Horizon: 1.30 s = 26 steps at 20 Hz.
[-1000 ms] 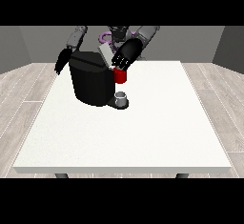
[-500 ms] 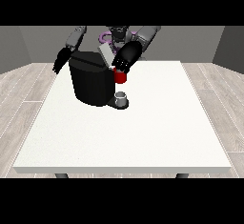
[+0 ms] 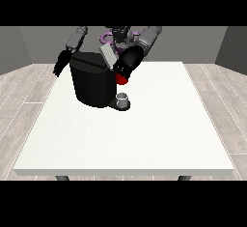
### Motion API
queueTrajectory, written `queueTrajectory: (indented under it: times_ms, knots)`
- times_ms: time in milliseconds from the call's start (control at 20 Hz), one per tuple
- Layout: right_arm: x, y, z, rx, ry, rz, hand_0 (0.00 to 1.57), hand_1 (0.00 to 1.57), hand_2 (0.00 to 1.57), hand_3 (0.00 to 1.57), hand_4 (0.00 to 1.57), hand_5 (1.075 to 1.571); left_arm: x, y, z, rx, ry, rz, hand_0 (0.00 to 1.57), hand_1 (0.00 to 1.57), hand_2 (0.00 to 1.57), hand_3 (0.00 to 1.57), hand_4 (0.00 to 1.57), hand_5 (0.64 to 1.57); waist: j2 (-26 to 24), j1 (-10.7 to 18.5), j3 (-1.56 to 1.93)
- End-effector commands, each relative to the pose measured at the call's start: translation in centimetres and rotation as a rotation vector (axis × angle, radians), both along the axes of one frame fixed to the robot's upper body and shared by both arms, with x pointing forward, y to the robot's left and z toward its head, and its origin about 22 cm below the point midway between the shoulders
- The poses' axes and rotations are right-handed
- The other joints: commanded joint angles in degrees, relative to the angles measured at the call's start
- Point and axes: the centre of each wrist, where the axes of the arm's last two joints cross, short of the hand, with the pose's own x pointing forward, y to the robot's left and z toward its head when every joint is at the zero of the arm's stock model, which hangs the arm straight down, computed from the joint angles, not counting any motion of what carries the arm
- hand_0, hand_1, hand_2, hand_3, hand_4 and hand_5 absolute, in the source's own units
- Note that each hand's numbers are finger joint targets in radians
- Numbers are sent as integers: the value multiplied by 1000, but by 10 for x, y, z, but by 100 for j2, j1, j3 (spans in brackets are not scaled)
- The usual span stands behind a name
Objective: Insert the coffee pod into the coffee machine and close the lid
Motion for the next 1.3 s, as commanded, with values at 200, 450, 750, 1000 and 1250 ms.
queueTrajectory:
  times_ms: [200,450,750,1000,1250]
  knots:
    - [8,-4,-1,-4,-32,-13,0,0,0,0,99,1571,-2,-15,33,-48,-67,-43,1241,1241,1202,970,0,1571,244,69,-2]
    - [-1,7,-2,-13,-6,-7,0,0,0,0,218,1571,-1,1,5,1,-101,-34,1250,1250,1216,940,0,1571,96,3,-6]
    - [7,-8,11,-24,-27,7,0,0,0,0,160,1571,-5,11,26,61,-164,-38,925,925,982,695,0,1571,276,-58,-5]
    - [10,5,26,-47,-50,-11,0,0,0,0,202,1571,-3,15,15,116,-196,18,0,0,668,537,0,1571,411,-56,-7]
    - [12,6,18,-23,-42,-22,0,0,0,0,0,1571,-9,19,53,92,-209,9,0,0,555,458,0,1571,394,3,-3]
